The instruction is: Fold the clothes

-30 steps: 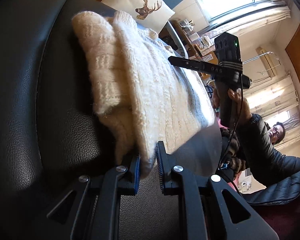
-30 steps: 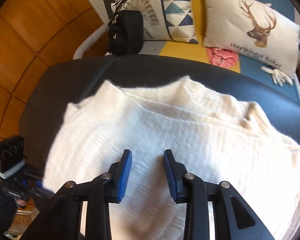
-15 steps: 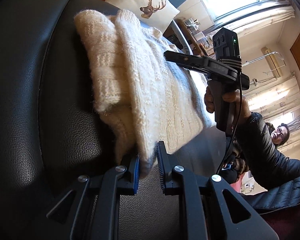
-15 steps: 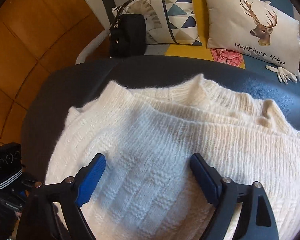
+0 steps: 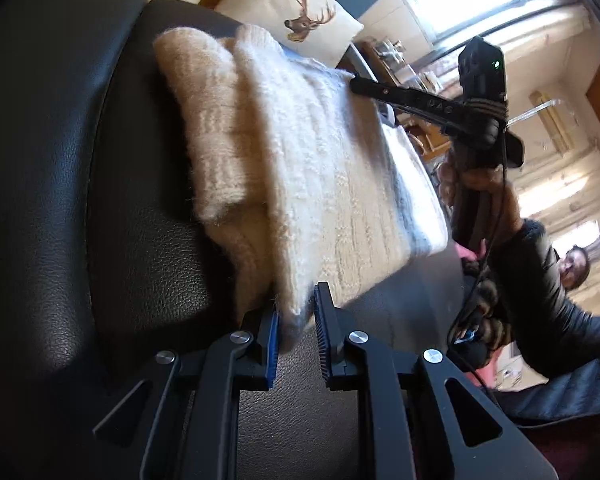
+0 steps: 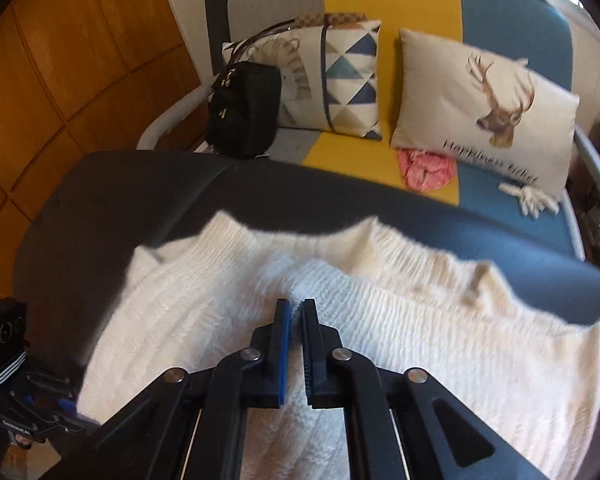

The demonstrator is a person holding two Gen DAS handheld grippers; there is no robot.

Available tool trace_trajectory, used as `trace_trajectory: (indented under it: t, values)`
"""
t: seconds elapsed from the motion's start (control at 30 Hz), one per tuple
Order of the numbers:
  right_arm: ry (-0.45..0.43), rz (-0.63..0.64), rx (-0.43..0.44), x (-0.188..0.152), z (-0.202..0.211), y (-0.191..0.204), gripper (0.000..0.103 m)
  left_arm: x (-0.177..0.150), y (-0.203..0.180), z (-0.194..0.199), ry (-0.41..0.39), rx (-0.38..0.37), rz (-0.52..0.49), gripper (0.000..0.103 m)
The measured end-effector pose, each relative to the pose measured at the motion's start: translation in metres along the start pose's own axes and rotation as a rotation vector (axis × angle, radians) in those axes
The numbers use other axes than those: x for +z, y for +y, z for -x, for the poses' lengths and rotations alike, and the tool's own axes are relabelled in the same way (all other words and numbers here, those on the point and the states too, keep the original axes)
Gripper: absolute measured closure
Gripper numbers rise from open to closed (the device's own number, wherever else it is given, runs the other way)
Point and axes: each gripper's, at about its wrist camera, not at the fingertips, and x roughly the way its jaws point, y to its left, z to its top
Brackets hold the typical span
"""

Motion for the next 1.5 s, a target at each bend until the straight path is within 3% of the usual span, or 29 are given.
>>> trace_trajectory:
  t: [0.1, 0.17, 0.27, 0.33, 0.47, 0.6, 0.73, 0.8, 0.97, 1.03, 1.1, 1.23, 1.33, 1.47, 1.5]
  values:
    - [0.066, -0.037, 0.001, -0.001, -0.026, -0.007, 0.099, 0.001, -0.001, 0.001, 0.0, 0.013, 0.013, 0.086]
    - [0.09, -0.046, 0.008, -0.008, -0.033, -0.006, 0.098, 0.0, -0.007, 0.008, 0.002, 0.062, -0.019, 0.086]
    - [0.06, -0.12, 0.079, -0.009, -0.024, -0.016, 0.087, -0.001, -0.011, 0.028, -0.013, 0.128, -0.038, 0.086]
    - [0.024, -0.185, 0.144, -0.013, -0.01, -0.027, 0.087, 0.001, -0.012, 0.045, -0.052, 0.145, -0.027, 0.085]
    - [-0.002, -0.174, 0.14, -0.032, 0.018, -0.034, 0.087, 0.014, -0.035, 0.056, -0.13, 0.105, -0.083, 0.081]
    - [0.013, -0.134, 0.078, -0.057, 0.031, -0.036, 0.087, 0.047, -0.065, 0.024, -0.14, 0.053, -0.149, 0.081]
    - [0.028, -0.145, 0.021, -0.069, 0.03, -0.051, 0.086, 0.092, -0.083, -0.035, -0.102, 0.104, -0.181, 0.081]
    - [0.037, -0.147, -0.014, -0.069, 0.023, -0.062, 0.087, 0.108, -0.08, -0.055, -0.069, 0.121, -0.154, 0.081]
    - [0.042, -0.125, -0.094, -0.069, 0.004, -0.073, 0.088, 0.134, -0.049, -0.084, -0.072, 0.269, -0.052, 0.083]
    - [0.015, -0.106, -0.164, -0.071, 0.0, -0.075, 0.088, 0.132, -0.036, -0.075, -0.114, 0.253, 0.023, 0.091]
    - [-0.01, -0.131, -0.204, -0.074, -0.001, -0.08, 0.088, 0.128, -0.027, -0.066, -0.144, 0.222, 0.072, 0.092]
    - [-0.036, -0.194, -0.099, -0.068, 0.012, -0.085, 0.085, 0.128, -0.041, -0.05, -0.211, 0.194, 0.02, 0.092]
    - [-0.034, -0.175, 0.012, -0.054, 0.012, -0.074, 0.084, 0.137, -0.033, -0.054, -0.188, 0.302, 0.078, 0.091]
    - [0.081, -0.116, -0.051, -0.051, -0.02, -0.06, 0.084, 0.118, -0.015, -0.038, -0.218, 0.257, 0.17, 0.091]
    - [0.07, -0.126, -0.044, -0.051, -0.019, -0.061, 0.084, 0.113, -0.01, -0.034, -0.225, 0.245, 0.193, 0.091]
